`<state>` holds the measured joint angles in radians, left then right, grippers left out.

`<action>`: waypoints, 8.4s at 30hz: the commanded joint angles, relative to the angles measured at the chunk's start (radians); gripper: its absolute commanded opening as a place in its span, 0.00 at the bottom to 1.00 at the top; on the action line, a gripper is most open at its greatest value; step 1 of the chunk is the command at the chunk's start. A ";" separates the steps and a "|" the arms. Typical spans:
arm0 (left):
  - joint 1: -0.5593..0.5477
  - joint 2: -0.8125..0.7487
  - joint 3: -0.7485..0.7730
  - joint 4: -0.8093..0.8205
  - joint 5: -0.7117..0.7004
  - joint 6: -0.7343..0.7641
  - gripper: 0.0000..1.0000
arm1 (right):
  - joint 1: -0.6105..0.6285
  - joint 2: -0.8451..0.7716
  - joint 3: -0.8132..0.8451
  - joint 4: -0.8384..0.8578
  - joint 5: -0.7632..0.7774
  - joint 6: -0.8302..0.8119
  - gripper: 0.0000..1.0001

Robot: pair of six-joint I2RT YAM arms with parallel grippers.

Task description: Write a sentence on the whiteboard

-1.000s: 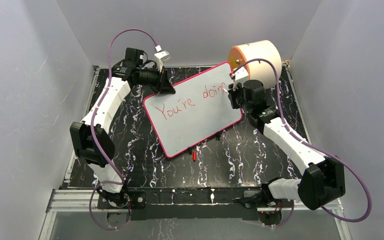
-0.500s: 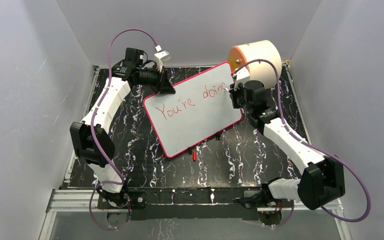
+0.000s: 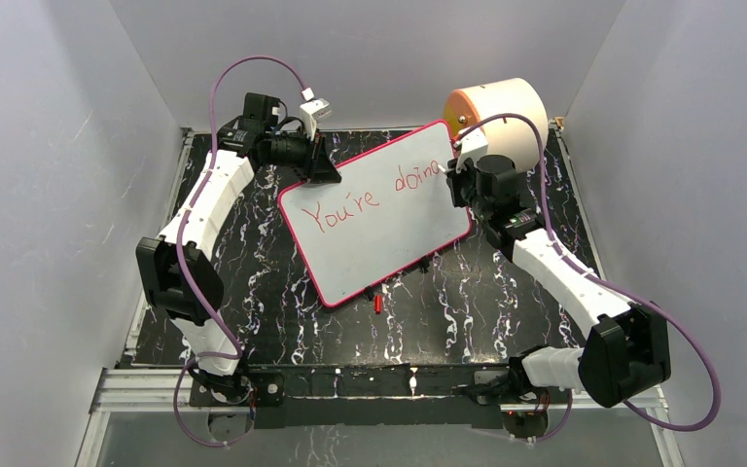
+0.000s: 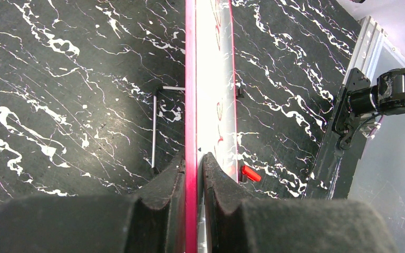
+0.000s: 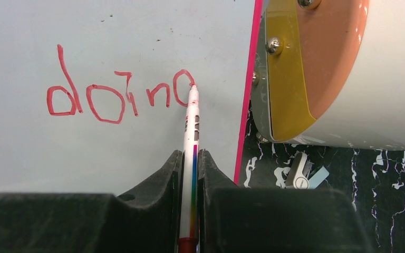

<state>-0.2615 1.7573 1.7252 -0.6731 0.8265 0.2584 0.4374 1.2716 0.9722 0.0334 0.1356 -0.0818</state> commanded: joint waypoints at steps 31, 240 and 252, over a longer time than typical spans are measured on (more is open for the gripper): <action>-0.042 0.043 -0.036 -0.128 -0.064 0.062 0.00 | -0.006 0.009 0.033 -0.176 -0.057 0.016 0.00; 0.048 -0.955 -1.468 1.216 -0.416 -0.924 0.00 | 0.820 0.138 0.039 0.025 0.556 -0.028 0.00; 0.048 -0.950 -1.466 1.215 -0.420 -0.925 0.00 | 0.820 0.131 0.030 0.060 0.534 -0.032 0.00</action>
<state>-0.2176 0.8146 0.2569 0.5438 0.4259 -0.6731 1.2579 1.4006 0.9611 0.0113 0.6762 -0.1093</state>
